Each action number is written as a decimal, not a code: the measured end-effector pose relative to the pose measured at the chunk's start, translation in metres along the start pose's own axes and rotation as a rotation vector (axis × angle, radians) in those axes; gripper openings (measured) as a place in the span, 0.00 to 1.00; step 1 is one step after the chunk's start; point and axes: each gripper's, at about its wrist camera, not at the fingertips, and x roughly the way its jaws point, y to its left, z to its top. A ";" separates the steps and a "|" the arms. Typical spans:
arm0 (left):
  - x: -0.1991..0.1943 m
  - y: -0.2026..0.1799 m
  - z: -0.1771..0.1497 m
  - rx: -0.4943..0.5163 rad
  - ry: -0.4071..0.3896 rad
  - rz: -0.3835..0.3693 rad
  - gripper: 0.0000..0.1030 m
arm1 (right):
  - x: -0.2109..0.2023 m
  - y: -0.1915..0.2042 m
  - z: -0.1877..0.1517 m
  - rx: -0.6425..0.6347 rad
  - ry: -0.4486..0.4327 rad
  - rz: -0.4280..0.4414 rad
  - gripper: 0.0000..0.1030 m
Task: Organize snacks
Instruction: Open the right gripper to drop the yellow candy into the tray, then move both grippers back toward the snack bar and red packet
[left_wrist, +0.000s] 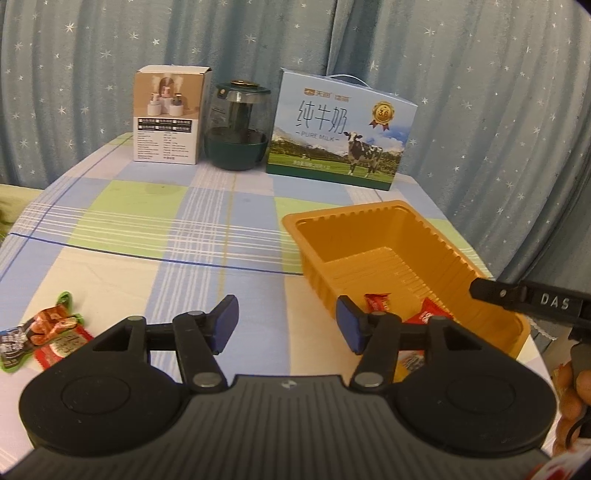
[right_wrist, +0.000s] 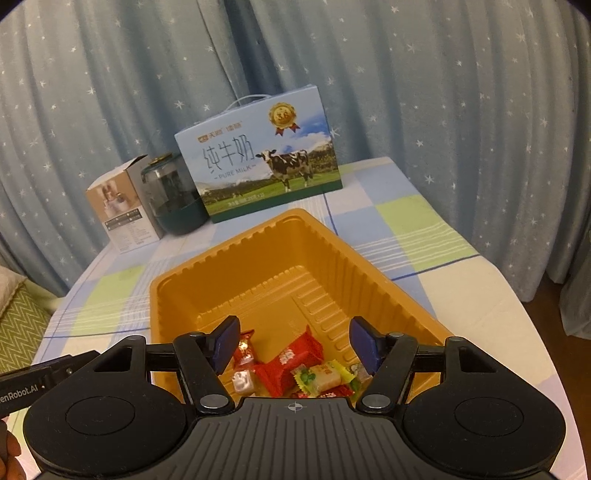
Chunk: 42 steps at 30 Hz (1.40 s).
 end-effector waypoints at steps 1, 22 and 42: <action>-0.001 0.003 -0.001 0.001 0.001 0.006 0.53 | 0.000 0.004 -0.001 -0.016 -0.004 0.001 0.64; -0.059 0.128 -0.021 -0.069 -0.023 0.220 0.57 | 0.010 0.124 -0.030 -0.246 0.022 0.234 0.64; -0.075 0.192 -0.044 -0.066 0.018 0.287 0.56 | 0.033 0.175 -0.054 -0.322 0.107 0.332 0.64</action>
